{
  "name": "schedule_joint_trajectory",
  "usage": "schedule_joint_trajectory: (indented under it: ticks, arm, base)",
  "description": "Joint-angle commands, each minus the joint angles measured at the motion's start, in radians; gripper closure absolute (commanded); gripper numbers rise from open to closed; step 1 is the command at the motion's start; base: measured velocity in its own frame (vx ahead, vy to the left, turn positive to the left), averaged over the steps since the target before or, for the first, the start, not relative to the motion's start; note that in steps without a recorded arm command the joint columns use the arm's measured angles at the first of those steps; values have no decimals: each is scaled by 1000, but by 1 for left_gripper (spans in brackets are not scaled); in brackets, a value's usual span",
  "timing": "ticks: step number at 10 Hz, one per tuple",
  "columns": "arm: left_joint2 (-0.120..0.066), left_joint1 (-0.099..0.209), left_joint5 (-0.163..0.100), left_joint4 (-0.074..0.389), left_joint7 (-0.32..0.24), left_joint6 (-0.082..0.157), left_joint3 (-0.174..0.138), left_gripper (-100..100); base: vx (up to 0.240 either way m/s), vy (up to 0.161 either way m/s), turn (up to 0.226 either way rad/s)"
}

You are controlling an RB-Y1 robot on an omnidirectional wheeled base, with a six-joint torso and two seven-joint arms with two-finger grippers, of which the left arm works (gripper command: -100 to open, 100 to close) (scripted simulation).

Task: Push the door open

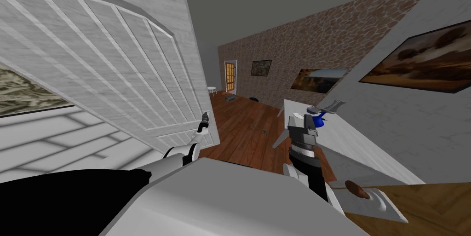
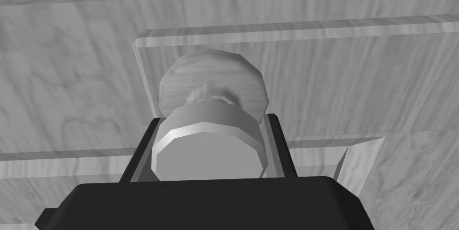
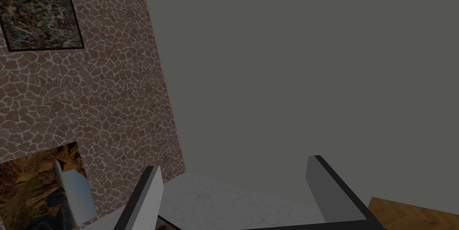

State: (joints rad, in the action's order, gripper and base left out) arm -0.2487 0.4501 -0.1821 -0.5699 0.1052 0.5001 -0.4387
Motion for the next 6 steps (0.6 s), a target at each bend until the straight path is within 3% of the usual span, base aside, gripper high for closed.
schedule_joint_trajectory:
  ticks: [1,5,6]
  arm:
    - [-5,-2,-5,1,5,1,-13,100]
    - [-16,-7,-15,4,17,3,-40,100]
    - [-24,-11,-23,7,26,5,-61,100]
  base:
    - [110,0,41]
    - [193,-30,46]
    - [168,-26,27]
